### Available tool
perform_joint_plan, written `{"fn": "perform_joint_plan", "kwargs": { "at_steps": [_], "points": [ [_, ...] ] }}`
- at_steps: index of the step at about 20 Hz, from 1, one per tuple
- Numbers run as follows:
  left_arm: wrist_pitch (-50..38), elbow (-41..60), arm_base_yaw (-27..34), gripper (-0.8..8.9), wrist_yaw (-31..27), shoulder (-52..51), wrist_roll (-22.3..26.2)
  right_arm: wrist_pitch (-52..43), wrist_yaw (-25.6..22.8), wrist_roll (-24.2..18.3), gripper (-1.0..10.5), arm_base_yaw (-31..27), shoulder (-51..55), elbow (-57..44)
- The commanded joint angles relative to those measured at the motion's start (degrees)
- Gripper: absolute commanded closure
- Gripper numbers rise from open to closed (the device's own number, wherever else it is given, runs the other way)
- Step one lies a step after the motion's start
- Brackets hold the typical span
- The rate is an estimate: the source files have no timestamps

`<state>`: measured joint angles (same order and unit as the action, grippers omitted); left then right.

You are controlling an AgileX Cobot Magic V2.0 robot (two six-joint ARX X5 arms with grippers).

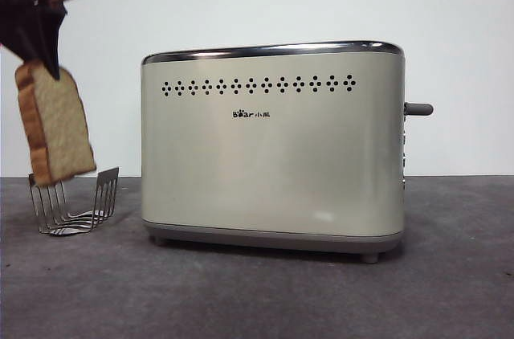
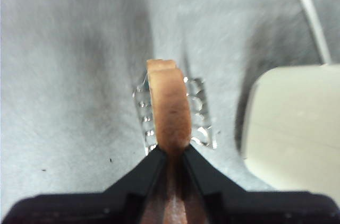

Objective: Pick up a slice of bread from the rack,put the bread on the toaster,press the button

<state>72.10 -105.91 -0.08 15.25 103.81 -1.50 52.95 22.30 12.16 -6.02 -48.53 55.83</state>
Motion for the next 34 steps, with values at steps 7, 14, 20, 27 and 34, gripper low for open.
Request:
{"fn": "perform_joint_plan", "kwargs": {
  "at_steps": [7, 14, 20, 27, 34],
  "points": [
    [3.4, -17.7, -3.2, 8.17, 3.3, -1.7, 3.3, 0.4, -2.8, -0.9, 9.5, 0.1, -0.1, 0.2],
    [3.4, -22.1, -9.7, 8.17, 3.4, -8.7, 21.3, 1.4, -2.9, -0.9, 9.5, 0.1, -0.1, 0.2],
    [3.4, -22.1, -16.5, 8.18, 14.6, -12.3, 38.9, 1.4, -2.9, -0.9, 9.5, 0.1, -0.1, 0.2],
    [3.5, -22.1, -26.5, 8.23, 14.3, -12.3, 52.9, 2.5, -2.9, -2.0, 9.5, 0.1, -0.1, 0.2],
    [3.6, -20.4, -30.4, 8.23, 8.5, -12.2, 53.0, 2.9, -2.9, -2.5, 9.5, 0.1, -0.1, 0.2]
  ]
}}
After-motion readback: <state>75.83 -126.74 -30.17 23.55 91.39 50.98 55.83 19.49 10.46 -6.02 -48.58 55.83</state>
